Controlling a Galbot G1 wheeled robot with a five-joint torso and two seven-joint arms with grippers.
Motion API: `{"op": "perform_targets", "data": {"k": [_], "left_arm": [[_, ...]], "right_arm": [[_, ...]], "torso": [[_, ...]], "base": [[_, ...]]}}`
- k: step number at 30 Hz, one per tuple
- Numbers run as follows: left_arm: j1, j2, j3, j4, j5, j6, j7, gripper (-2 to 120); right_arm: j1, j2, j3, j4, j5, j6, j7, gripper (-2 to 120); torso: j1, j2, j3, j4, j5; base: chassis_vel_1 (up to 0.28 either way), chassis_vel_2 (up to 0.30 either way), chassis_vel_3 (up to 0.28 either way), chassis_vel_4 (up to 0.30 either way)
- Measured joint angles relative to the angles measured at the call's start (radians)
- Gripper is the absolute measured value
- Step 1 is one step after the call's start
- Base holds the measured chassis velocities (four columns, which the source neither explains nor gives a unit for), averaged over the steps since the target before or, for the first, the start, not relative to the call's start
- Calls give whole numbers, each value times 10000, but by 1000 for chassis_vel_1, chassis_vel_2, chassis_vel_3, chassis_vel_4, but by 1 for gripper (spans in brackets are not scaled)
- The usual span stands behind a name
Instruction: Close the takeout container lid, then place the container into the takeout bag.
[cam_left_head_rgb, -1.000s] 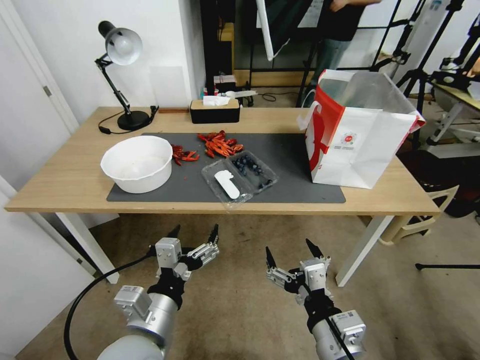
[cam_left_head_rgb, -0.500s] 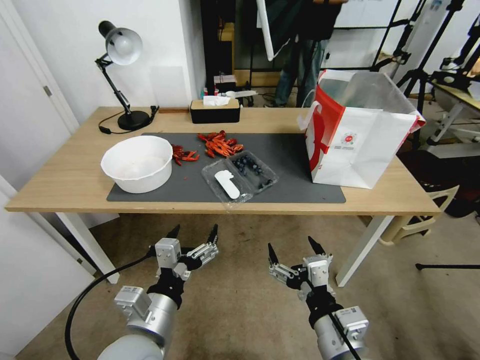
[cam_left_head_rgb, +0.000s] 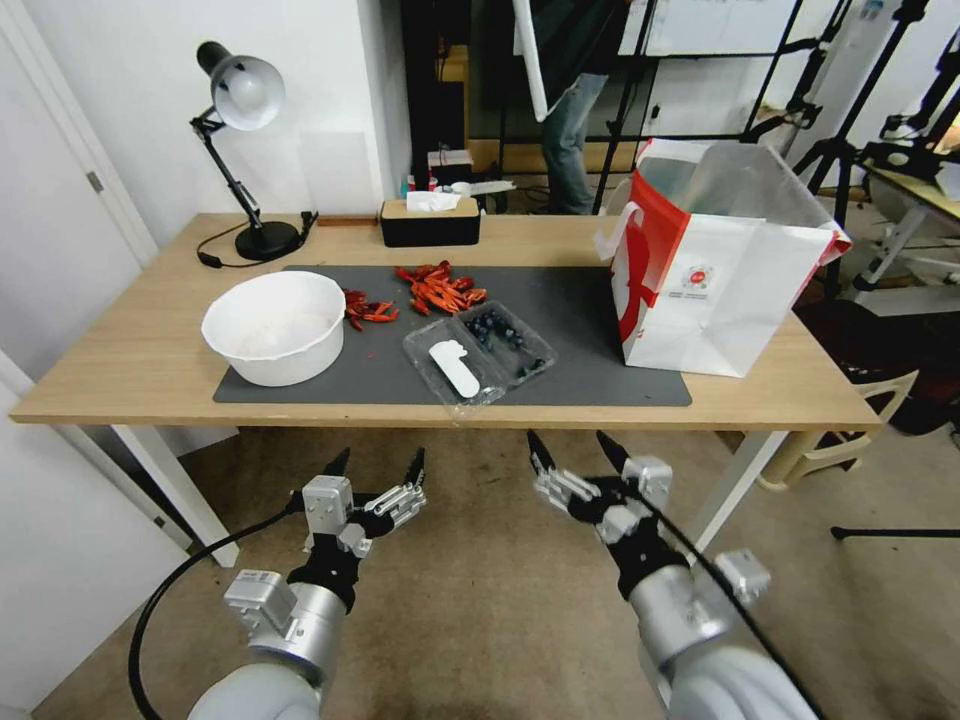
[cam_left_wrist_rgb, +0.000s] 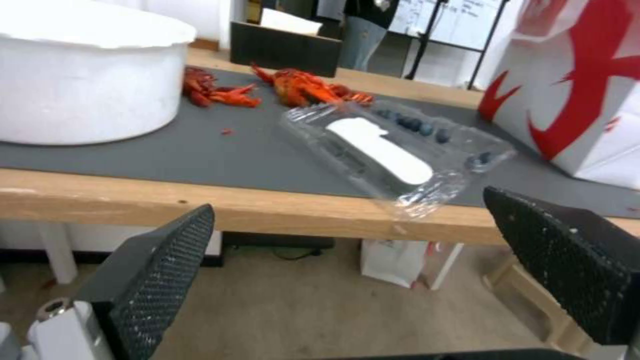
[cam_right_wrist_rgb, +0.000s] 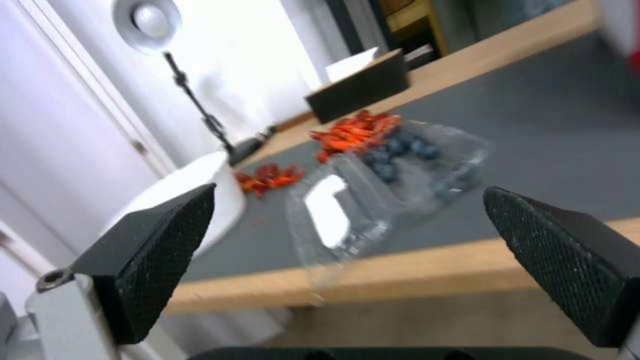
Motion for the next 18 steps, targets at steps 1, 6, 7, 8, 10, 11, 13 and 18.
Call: {"op": "perform_targets", "data": {"k": [1,6,7,8,10,11,13,18], "left_arm": [[0,0,0,0,0,0,0,100],[-115,-76,-208,332,31,-188,-10,100],[-136,-85,-301,427,23,-214,-5,100],[-136,-85,-301,427,23,-214,-5,100],[-157,-85,-424,550,17,-267,49,100],[-163,-84,-458,585,13,-291,80,100],[-166,-83,-473,599,13,-302,93,100],[-184,-79,-544,673,3,-350,156,100]], "right_arm": [[0,0,0,0,0,0,0,100],[1390,-676,-70,-982,2042,-190,362,100],[1716,-878,-120,-1315,2395,-207,436,100],[1716,-878,-120,-1315,2395,-207,436,100],[2138,-1172,-256,-1782,2766,-255,550,100],[2221,-1237,-293,-1869,2823,-266,572,100],[2261,-1269,-310,-1913,2851,-272,581,100],[2482,-1432,-407,-2166,2990,-294,635,100]], "torso": [[0,0,0,0,0],[1,-1,0,0,1],[1,0,-1,0,1],[1,0,-1,0,1],[1,-1,0,1,2],[1,0,0,1,1],[1,-1,0,1,0],[0,0,0,0,0]], "base": [[0,0,0,0],[0,0,0,0],[0,0,0,0],[0,0,0,0],[0,0,0,0],[0,0,0,0],[0,0,0,0],[0,0,0,0]]}}
